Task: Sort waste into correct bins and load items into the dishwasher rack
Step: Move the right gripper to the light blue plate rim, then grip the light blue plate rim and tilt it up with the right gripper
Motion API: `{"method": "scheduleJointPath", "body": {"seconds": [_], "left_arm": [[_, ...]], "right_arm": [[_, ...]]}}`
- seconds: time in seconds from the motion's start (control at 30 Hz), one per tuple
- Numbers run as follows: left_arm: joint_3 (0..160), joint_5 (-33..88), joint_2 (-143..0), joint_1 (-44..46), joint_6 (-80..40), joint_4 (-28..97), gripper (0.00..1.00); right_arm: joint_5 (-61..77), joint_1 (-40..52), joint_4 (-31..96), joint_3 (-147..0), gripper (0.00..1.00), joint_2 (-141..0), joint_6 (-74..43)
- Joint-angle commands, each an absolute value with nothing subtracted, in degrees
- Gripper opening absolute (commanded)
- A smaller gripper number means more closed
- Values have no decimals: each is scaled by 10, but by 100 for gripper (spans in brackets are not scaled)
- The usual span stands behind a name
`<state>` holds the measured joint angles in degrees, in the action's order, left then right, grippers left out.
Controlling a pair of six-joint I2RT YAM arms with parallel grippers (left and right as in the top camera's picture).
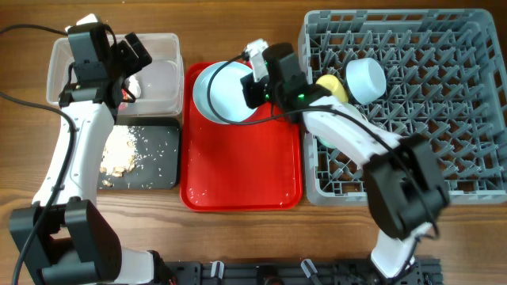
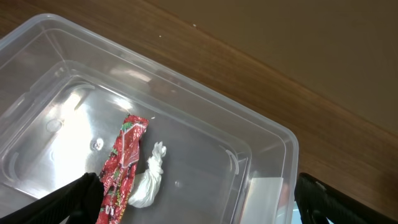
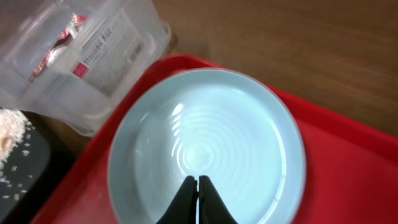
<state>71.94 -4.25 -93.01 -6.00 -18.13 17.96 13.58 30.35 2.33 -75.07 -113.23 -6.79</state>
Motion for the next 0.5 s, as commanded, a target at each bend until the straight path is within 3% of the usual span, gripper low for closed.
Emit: {"method": "scheduleJointPath", "body": {"seconds": [0.0, 0.23, 0.47], "left_arm": [[721, -44, -927, -62, -184, 178, 100], [721, -44, -927, -62, -184, 178, 100], [721, -44, -927, -62, -184, 178, 100]], "right_arm": [[171, 305, -6, -754, 7, -1193, -61], [182, 308, 92, -754, 5, -1220, -122], [335, 309, 229, -754, 4, -1219, -200]]}}
